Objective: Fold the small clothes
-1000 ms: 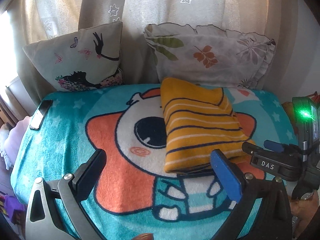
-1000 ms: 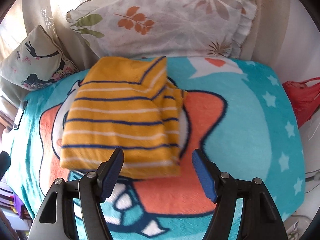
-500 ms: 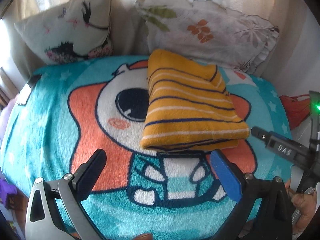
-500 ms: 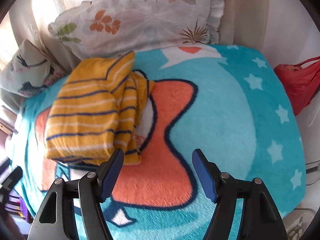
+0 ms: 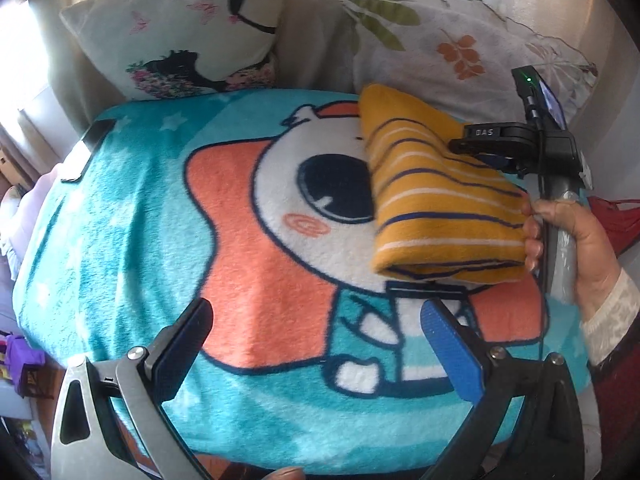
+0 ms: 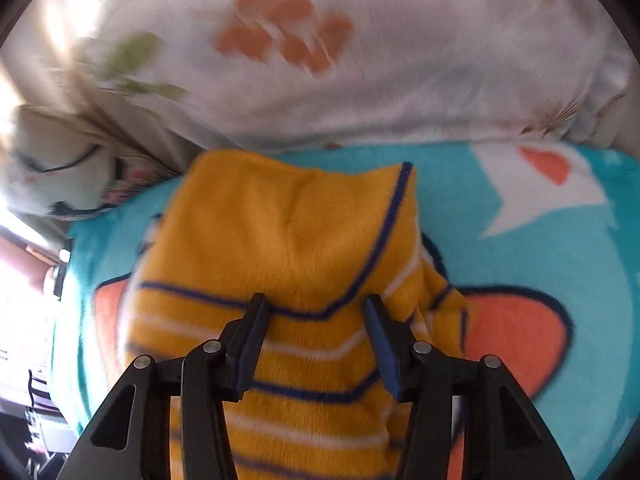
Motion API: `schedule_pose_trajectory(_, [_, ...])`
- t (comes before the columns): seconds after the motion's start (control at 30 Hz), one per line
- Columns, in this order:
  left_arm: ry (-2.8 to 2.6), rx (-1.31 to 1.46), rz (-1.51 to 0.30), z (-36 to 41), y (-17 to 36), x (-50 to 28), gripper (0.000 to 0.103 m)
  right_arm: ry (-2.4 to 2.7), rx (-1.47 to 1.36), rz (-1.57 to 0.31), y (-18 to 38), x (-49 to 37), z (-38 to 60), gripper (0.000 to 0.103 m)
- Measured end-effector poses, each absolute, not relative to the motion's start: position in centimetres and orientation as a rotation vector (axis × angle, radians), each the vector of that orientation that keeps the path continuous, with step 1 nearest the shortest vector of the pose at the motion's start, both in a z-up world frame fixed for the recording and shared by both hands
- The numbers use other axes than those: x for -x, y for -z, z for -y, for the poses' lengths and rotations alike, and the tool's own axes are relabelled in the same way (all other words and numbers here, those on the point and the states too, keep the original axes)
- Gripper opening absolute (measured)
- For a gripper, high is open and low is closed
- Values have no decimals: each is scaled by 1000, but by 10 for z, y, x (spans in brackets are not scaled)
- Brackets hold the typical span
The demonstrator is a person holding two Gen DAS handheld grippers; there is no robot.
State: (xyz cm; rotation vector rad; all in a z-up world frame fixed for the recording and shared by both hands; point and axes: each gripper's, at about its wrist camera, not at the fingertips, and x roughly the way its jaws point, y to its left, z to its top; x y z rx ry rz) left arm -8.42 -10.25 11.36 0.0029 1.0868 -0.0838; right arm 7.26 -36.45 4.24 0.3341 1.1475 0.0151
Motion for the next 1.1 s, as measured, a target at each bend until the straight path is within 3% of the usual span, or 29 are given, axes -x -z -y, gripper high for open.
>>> schedule_pose_trajectory(0.27, [18,46,-1094,62,-111,65,103,-90,-95,-1047,-95,-26,286,56])
schedule_pose_trajectory(0.4, [53,69,-1105,62,-105,50,103,-112,56,-1118,-57,1,243,60])
schedule_pose_trajectory(0.5, [142,128,-1137,66,-98,33,103,-148,-145,-1068,-74,13,275,60])
schedule_pose_trajectory(0.53, [166,149,-1147,67,-94,26,103,-169,-302,-1042,-84,20,300,65])
schedule_pose_trajectory(0.57, [192,167,-1155,70,-90,18,103,-164,-361,-1030,-87,22,313,76])
schedule_pose_trajectory(0.63, [254,209,-1163,78,-81,1,103,-100,-432,-1007,-91,31,347,84])
schedule_pose_trajectory(0.87, [375,221,-1267,123,-38,-52,103,6,-528,-1144,-38,14,402,84])
schedule_pose_trajectory(1.1, [505,312,-1304,154,-11,-76,103,-83,-854,-1093,-4,6,420,87])
